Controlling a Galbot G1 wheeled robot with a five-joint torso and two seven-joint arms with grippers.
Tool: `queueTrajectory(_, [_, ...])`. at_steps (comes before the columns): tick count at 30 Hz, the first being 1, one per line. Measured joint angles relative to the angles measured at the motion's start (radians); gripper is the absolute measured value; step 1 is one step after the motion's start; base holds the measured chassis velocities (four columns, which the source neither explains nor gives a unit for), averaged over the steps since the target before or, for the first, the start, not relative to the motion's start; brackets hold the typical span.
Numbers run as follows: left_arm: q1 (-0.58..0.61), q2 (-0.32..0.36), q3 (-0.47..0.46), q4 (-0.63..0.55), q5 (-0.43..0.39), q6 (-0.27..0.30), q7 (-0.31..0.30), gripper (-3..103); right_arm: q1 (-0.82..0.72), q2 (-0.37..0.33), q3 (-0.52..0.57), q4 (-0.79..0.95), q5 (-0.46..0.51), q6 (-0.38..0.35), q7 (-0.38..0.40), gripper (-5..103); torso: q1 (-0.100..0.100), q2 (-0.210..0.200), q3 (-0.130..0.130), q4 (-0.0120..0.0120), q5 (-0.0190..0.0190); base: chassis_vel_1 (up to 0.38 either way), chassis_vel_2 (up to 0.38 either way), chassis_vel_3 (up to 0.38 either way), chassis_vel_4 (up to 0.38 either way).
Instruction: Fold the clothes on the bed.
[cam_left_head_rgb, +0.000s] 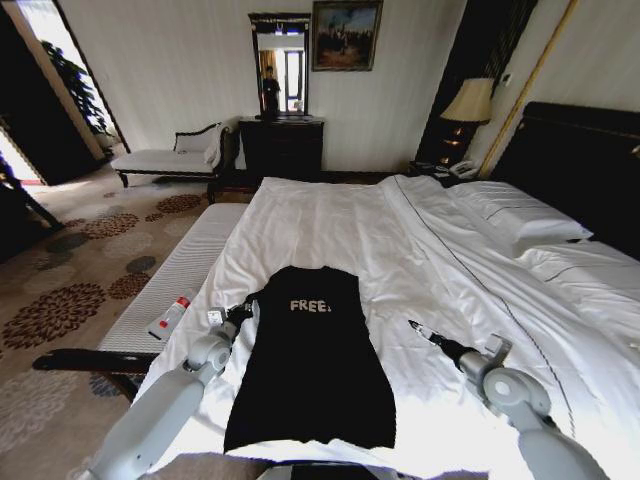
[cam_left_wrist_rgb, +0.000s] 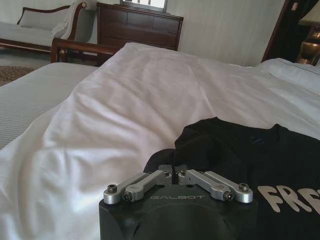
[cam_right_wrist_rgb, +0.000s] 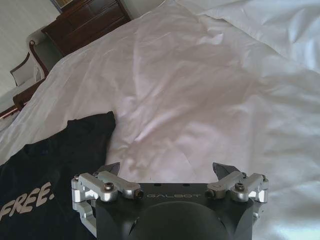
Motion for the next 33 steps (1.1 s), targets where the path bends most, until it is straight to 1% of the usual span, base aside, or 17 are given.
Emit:
queueTrajectory(4, [0.02, 0.006, -0.01, -0.02, -0.005, 0.009, -0.01, 0, 0.005, 0.003, -0.012, -0.002, -0.003, 0.0, -0.001, 100, 0.0, 0.0, 0.0, -0.0001, -0.0002, 0.0, 0.0, 0.0, 0.0])
queueTrajectory(7, [0.041, 0.002, -0.043, -0.033, -0.027, 0.019, -0.028, 0, 0.008, 0.001, -0.017, -0.008, -0.005, 0.002, -0.007, 100, 0.0, 0.0, 0.0, -0.0001, -0.0001, 0.0, 0.0, 0.0, 0.0])
queueTrajectory(11, [0.041, -0.001, -0.063, -0.026, -0.054, 0.027, -0.048, 0, 0.011, -0.003, -0.018, -0.009, -0.003, 0.004, -0.012, 100, 0.0, 0.0, 0.0, -0.0001, 0.0001, 0.0, 0.0, 0.0, 0.0])
queueTrajectory(14, [0.026, -0.021, -0.073, -0.006, -0.092, 0.034, -0.079, 0, 0.013, -0.007, -0.018, -0.01, 0.0, 0.004, -0.016, 100, 0.0, 0.0, 0.0, -0.0001, 0.0, 0.0, 0.0, 0.0, 0.0])
queueTrajectory(17, [0.014, -0.036, -0.076, 0.006, -0.115, 0.039, -0.093, 0, 0.009, -0.009, -0.016, -0.012, 0.0, 0.005, -0.019, 100, 0.0, 0.0, 0.0, -0.0002, 0.0, 0.0, 0.0, 0.0, 0.0])
queueTrajectory(21, [0.0, -0.049, -0.081, 0.023, -0.134, 0.046, -0.106, 0, 0.002, -0.011, -0.016, -0.011, 0.0, 0.006, -0.024, 100, 0.0, 0.0, 0.0, -0.0003, 0.0001, 0.0, 0.0, 0.0, 0.0])
queueTrajectory(24, [-0.002, -0.071, -0.092, 0.03, -0.154, 0.053, -0.125, 0, -0.001, -0.011, -0.015, -0.008, 0.0, 0.006, -0.027, 100, 0.0, 0.0, 0.0, -0.0001, 0.0, 0.0, 0.0, 0.0, 0.0])
queueTrajectory(26, [0.004, -0.079, -0.097, 0.029, -0.161, 0.057, -0.134, -1, -0.001, -0.011, -0.015, -0.008, 0.0, 0.006, -0.027, 100, 0.0, 0.0, 0.0, -0.0002, 0.0, 0.0, 0.0, 0.0, 0.0])
queueTrajectory(27, [0.009, -0.083, -0.1, 0.027, -0.165, 0.06, -0.139, 1, -0.001, -0.011, -0.014, -0.008, 0.0, 0.006, -0.027, 100, 0.0, 0.0, 0.0, -0.0002, 0.0, 0.0, 0.0, 0.0, 0.0])
queueTrajectory(29, [0.033, -0.09, -0.119, 0.012, -0.169, 0.067, -0.148, 11, -0.002, -0.011, -0.011, -0.007, 0.0, 0.007, -0.029, 100, 0.0, 0.0, 0.0, -0.0002, 0.0001, 0.0, 0.0, 0.0, 0.0])
queueTrajectory(31, [0.044, -0.09, -0.131, 0.009, -0.169, 0.068, -0.15, 11, -0.003, -0.011, -0.01, -0.007, 0.0, 0.007, -0.03, 100, 0.0, 0.0, 0.0, -0.0002, 0.0001, 0.0, 0.0, 0.0, 0.0])
queueTrajectory(32, [0.06, -0.09, -0.156, 0.01, -0.168, 0.068, -0.151, 23, -0.007, -0.01, -0.006, -0.006, 0.0, 0.007, -0.032, 100, 0.0, 0.0, 0.0, 0.0, -0.0001, 0.0, 0.0, 0.0, 0.0])
queueTrajectory(33, [0.066, -0.09, -0.172, 0.015, -0.165, 0.067, -0.152, 23, -0.009, -0.009, -0.006, -0.005, 0.0, 0.007, -0.034, 100, 0.0, 0.0, 0.0, 0.0, 0.0, 0.0, 0.0, 0.0, 0.0])
